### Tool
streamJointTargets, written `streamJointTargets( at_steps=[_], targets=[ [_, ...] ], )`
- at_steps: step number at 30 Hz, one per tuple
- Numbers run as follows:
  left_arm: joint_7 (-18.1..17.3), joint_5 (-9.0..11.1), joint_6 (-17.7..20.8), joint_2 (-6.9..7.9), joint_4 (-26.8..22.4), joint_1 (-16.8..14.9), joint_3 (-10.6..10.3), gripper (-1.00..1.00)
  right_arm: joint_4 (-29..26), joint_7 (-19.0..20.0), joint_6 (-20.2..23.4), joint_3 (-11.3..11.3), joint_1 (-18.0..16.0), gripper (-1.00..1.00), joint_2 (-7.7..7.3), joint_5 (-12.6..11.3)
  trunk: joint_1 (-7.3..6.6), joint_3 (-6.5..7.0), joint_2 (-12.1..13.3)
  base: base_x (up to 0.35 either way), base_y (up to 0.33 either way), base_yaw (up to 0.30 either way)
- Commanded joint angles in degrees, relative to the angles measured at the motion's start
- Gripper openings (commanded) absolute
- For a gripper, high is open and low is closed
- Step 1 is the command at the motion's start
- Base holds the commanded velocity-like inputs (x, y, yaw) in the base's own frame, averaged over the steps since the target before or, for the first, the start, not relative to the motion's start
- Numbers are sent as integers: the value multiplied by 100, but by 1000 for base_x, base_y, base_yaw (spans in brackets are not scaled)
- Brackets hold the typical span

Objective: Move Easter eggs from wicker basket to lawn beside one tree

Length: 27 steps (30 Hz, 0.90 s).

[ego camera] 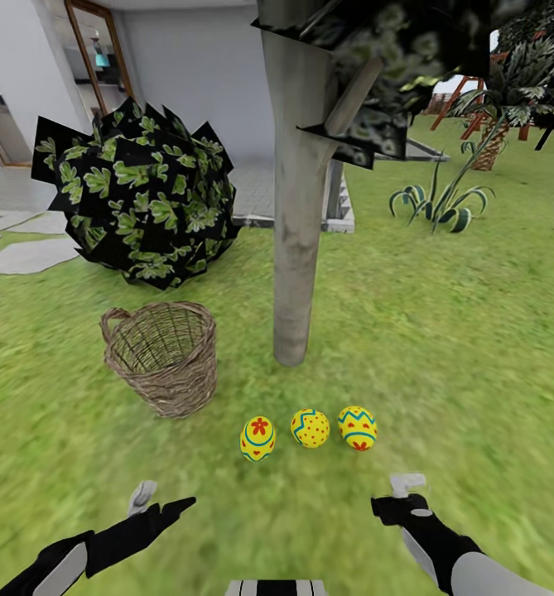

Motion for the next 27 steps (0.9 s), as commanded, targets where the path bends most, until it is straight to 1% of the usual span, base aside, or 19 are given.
streamJointTargets(
  at_steps=[1,3,4,6,9,10,11,12,13,14,17,20,27],
  targets=[
    [-16,67,-7,-6,168,-5,-27,100,169,-26,12,52,-2,100,-12,-74,-4,19,0,0,0,0],
    [-23,62,-52,-6,259,-5,-27,100,294,-26,7,52,0,100,-7,-93,-9,63,3,0,0,0],
    [-23,61,-60,-4,304,-5,-27,100,423,-26,-71,52,16,100,-7,-93,-11,85,4,0,0,0],
    [-25,61,-91,-10,603,-5,-27,100,765,-33,-536,53,37,100,-9,-104,-16,130,7,0,0,0],
    [-25,67,-364,-31,866,-5,-27,100,1024,-35,-744,53,80,100,-15,-104,-24,196,11,0,0,0],
    [-22,68,-409,-67,933,-5,-27,100,1035,-35,-759,53,138,100,-12,-86,-27,218,12,0,0,0],
    [-19,68,-468,-141,1070,-5,-27,100,1042,-35,-801,53,221,100,-11,-64,-29,240,13,0,0,0],
    [-18,60,-553,-249,1218,-5,-27,100,1039,-35,-886,53,262,100,-10,-66,-32,263,15,0,0,0],
    [0,59,-621,-318,1303,-5,-27,100,1043,-35,-972,53,279,100,-10,-77,-35,285,16,0,0,0],
    [8,60,-651,-345,1340,-5,-27,100,1045,-35,-1020,53,286,100,-10,-83,-37,307,17,0,0,0],
    [21,59,-668,-363,1361,-5,-27,100,1050,-35,-1048,53,363,100,-10,-110,-45,373,21,0,0,0],
    [33,53,-671,-370,1365,-5,-27,100,1048,-35,-1052,53,456,100,-14,-111,-53,440,25,0,0,0],
    [44,52,-671,-375,1366,-5,-27,100,1085,-35,-1045,53,549,100,-10,-102,-71,595,36,0,0,0]
  ],
)
